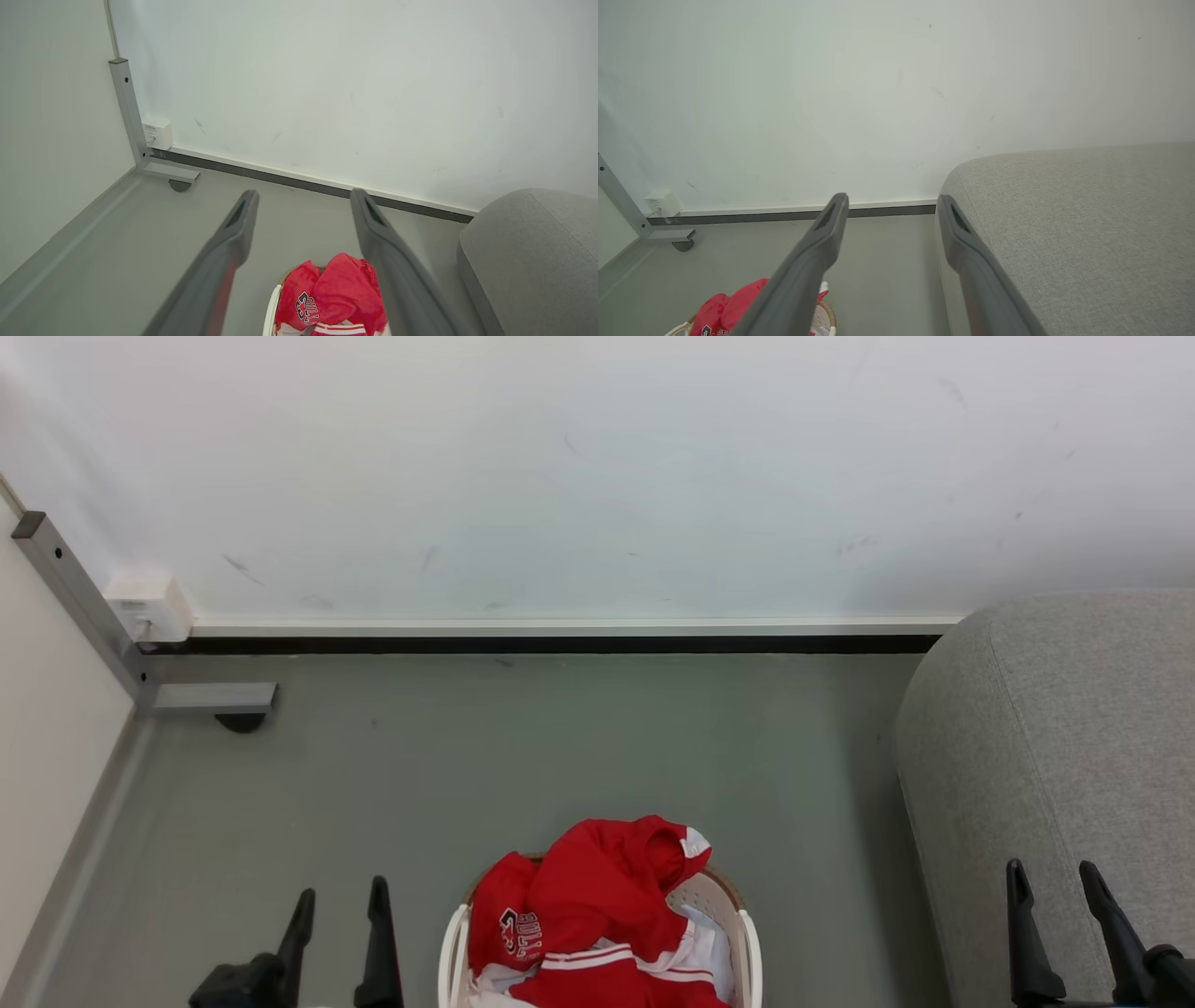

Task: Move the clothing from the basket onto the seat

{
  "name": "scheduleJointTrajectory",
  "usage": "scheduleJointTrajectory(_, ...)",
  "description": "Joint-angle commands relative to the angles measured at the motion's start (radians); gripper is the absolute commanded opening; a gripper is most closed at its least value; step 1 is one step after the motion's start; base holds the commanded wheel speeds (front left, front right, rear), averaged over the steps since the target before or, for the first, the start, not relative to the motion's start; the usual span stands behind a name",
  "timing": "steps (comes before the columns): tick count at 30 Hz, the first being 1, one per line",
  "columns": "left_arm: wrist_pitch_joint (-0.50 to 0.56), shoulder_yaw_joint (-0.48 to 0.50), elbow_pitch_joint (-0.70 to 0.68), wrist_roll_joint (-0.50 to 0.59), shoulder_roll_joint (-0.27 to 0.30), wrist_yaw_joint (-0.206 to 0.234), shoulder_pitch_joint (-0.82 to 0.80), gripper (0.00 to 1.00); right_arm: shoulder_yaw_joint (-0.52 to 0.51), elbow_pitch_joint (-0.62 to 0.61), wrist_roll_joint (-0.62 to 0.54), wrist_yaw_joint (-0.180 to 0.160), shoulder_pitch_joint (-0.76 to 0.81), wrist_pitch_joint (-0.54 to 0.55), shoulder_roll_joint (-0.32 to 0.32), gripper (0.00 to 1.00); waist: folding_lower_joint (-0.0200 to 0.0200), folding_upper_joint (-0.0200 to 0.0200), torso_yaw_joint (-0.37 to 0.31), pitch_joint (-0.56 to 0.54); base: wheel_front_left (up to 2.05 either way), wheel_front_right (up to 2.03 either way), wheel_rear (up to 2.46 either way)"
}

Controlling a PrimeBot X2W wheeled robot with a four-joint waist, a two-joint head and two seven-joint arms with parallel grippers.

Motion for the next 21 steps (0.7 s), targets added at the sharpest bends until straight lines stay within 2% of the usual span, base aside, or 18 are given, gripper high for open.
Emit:
scheduleJointTrajectory(1, -0.01, -0.005, -0.003, 0.028, 0.011, -0.006, 0.009, 1.0, -0.005, 0.002, -0.025, -0.002, 0.005, -0.009, -0.002, 1.0, 0.0, 0.0, 0.0, -0.001, 0.0, 0.0, 0.0)
scheduleJointTrajectory(21, -0.047, -0.007, 0.007, 0.169, 0.003, -0.034, 0.034, 1.0, 0.004, 0.014, -0.134, -0.002, 0.004, -0.048, -0.002, 1.0, 0.0, 0.0, 0.01, 0.0, 0.0, 0.0, 0.0)
